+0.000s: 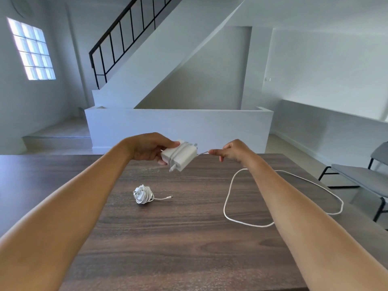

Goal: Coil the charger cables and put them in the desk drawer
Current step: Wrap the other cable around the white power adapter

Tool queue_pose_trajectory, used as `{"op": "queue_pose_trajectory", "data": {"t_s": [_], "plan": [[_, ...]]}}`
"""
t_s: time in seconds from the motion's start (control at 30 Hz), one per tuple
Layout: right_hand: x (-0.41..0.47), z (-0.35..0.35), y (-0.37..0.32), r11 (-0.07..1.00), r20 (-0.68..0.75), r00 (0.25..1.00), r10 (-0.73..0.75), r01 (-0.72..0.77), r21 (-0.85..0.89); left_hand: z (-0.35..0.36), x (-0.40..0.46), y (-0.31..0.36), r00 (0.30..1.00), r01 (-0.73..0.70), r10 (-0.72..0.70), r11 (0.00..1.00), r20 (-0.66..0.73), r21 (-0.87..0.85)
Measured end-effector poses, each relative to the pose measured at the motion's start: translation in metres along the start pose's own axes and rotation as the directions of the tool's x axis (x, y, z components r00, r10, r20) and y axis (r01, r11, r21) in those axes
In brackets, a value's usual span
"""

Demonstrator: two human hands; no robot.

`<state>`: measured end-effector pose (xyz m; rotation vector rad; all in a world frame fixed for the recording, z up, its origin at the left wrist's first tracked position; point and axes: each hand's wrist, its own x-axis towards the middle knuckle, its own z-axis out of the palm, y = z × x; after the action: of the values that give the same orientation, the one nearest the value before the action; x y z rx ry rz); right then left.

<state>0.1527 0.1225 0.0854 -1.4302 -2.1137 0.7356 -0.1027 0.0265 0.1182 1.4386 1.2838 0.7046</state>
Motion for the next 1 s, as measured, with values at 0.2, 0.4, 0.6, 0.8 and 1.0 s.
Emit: {"op": "queue_pose_trajectory", "data": {"t_s": [0.2, 0.4, 0.6, 0.8, 1.0], "plan": [[0.004, -0.011, -0.024, 0.997, -0.034, 0.997, -0.072, 0.071, -0.027, 0.019, 0.015, -0.006, 0.984, 0.162, -0.105, 0.864, -0.144, 0.477], [-0.003, -0.006, -0.035, 0.999, -0.026, 0.999, -0.040, 0.041, 0.024, 0.026, 0.027, -0.020, 0.870, 0.222, 0.225, 0.617, -0.439, 0.755], [-0.012, 0.010, -0.038, 0.953, 0.179, 0.983, 0.051, -0.102, 0.287, 0.046, 0.038, -0.020, 0.560, 0.304, 0.431, 0.688, -0.708, 0.659], [-0.021, 0.032, -0.033, 0.898, 0.438, 0.898, 0.047, -0.229, 0.375, 0.036, 0.055, -0.014, 0.442, 0.054, 0.108, 0.988, -0.890, 0.147], [-0.022, 0.043, -0.018, 0.897, 0.551, 0.835, 0.021, -0.259, 0.359, 0.035, 0.047, 0.007, 0.640, -0.313, -0.152, 0.844, -0.753, -0.436]]}}
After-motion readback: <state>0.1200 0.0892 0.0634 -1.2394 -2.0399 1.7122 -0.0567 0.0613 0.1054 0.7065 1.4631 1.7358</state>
